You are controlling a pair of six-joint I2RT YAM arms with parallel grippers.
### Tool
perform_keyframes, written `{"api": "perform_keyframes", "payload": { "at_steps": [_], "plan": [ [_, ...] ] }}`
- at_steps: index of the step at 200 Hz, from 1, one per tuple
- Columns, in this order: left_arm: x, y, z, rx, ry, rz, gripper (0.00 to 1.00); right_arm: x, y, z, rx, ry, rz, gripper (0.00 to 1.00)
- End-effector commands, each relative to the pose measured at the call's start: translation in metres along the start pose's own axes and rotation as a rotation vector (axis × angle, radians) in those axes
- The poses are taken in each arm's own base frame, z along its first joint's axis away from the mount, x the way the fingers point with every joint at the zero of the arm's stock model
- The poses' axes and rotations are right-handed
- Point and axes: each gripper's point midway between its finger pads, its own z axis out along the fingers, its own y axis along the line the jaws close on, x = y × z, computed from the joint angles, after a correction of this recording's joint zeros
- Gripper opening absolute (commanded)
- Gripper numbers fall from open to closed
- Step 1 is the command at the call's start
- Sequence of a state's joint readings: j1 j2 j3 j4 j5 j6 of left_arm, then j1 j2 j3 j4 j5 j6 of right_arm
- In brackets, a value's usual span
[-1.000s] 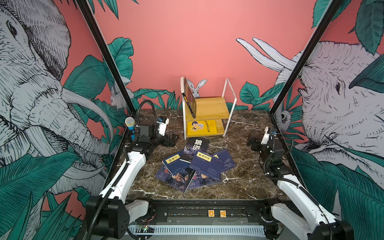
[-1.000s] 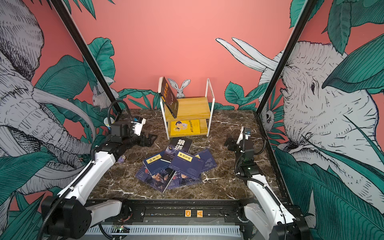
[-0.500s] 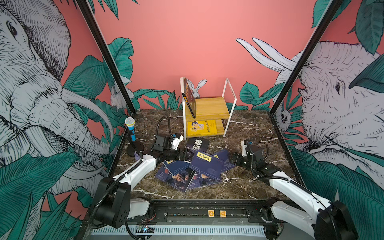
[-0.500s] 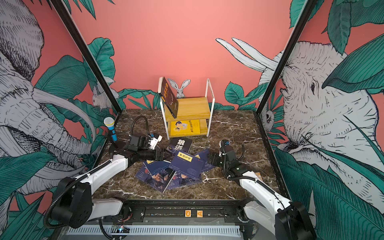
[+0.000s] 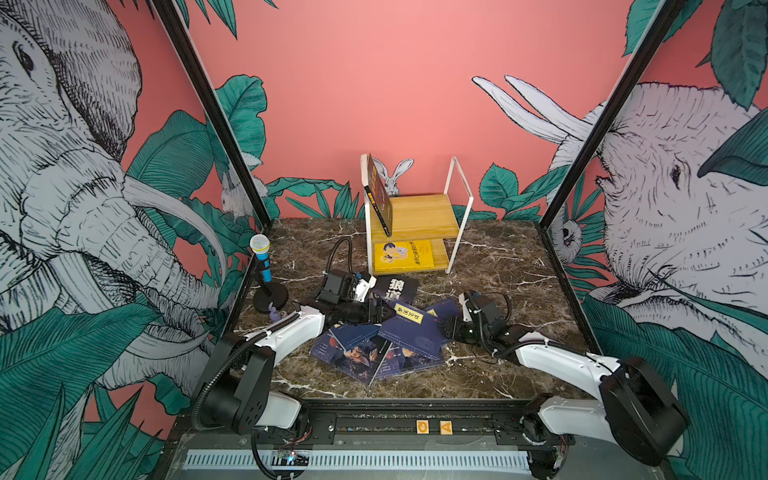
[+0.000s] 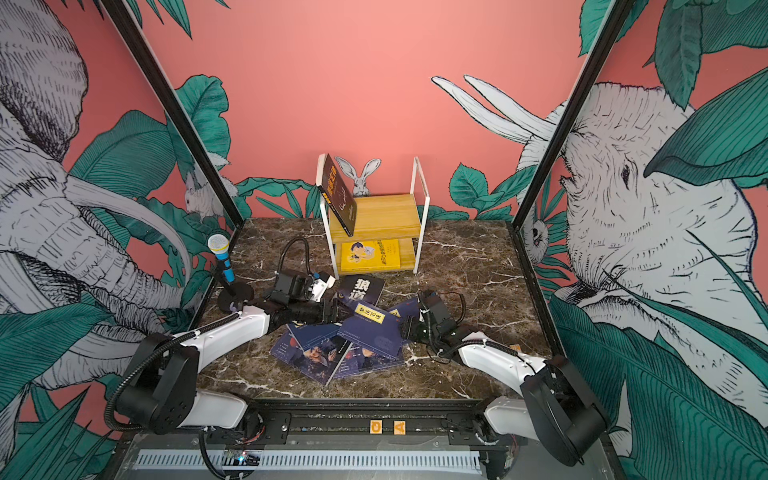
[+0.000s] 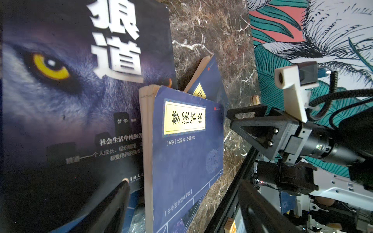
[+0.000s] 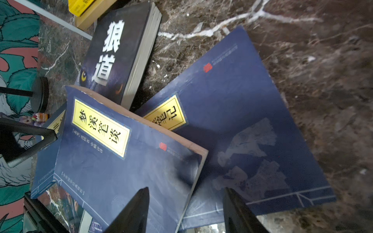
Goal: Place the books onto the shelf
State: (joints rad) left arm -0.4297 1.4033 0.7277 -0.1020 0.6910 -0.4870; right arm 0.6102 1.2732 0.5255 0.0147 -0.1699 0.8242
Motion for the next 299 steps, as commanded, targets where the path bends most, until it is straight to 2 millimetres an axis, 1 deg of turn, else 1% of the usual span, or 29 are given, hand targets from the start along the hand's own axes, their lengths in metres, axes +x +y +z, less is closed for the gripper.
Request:
{"api": "perform_keyframes", "payload": {
  "at_steps": [1,16,39,69,91,122,143,158,191,209,223,234,248,266,283,299],
  "plan": [
    [0.006,-0.001,-0.002,-0.002,0.003,-0.023,0.79,0.0,0.006,0.007,-0.026,-0.01,0.021,0.58],
    [0.011,-0.002,-0.003,0.013,0.009,-0.031,0.77,0.003,0.006,0.012,-0.026,-0.008,0.026,0.56],
    [0.019,0.004,0.001,0.002,0.032,-0.049,0.76,0.007,0.009,0.018,-0.034,0.001,0.024,0.53],
    [0.026,0.001,0.008,0.01,0.069,-0.061,0.75,0.013,0.013,0.025,-0.038,0.025,0.017,0.52],
    [0.03,-0.004,0.012,0.018,0.085,-0.049,0.73,0.012,0.022,0.029,-0.064,0.019,0.022,0.51],
    [0.027,-0.009,0.011,0.028,0.081,-0.055,0.68,0.012,0.036,0.032,-0.078,0.032,-0.005,0.51],
    [0.022,-0.017,0.006,0.047,0.064,-0.048,0.61,0.013,0.041,0.034,-0.085,0.028,-0.011,0.51],
    [0.018,-0.023,0.003,0.057,0.051,-0.038,0.55,0.014,0.043,0.035,-0.083,0.038,-0.015,0.51],
    [0.017,-0.025,-0.002,0.054,0.033,-0.019,0.29,0.01,0.05,0.033,-0.098,0.007,-0.027,0.51],
    [0.013,-0.03,-0.008,0.062,0.014,-0.013,0.16,0.005,0.057,0.029,-0.108,-0.006,-0.043,0.52],
    [0.007,-0.033,-0.015,0.076,-0.008,-0.014,0.08,0.0,0.061,0.023,-0.092,-0.031,-0.08,0.54],
    [0.002,-0.036,-0.02,0.082,-0.026,0.005,0.0,-0.004,0.062,0.017,-0.079,-0.058,-0.106,0.56],
    [-0.006,-0.035,-0.03,0.074,-0.058,0.012,0.0,-0.01,0.063,0.01,-0.063,-0.098,-0.132,0.6],
    [-0.016,-0.035,-0.041,0.082,-0.102,0.007,0.0,-0.019,0.07,-0.005,-0.057,-0.153,-0.18,0.64],
    [-0.022,-0.037,-0.052,0.089,-0.134,0.037,0.0,-0.03,0.078,-0.023,-0.023,-0.219,-0.257,0.67],
    [-0.026,-0.034,-0.061,0.092,-0.164,0.032,0.0,-0.04,0.088,-0.041,0.011,-0.282,-0.348,0.69]
  ]
}}
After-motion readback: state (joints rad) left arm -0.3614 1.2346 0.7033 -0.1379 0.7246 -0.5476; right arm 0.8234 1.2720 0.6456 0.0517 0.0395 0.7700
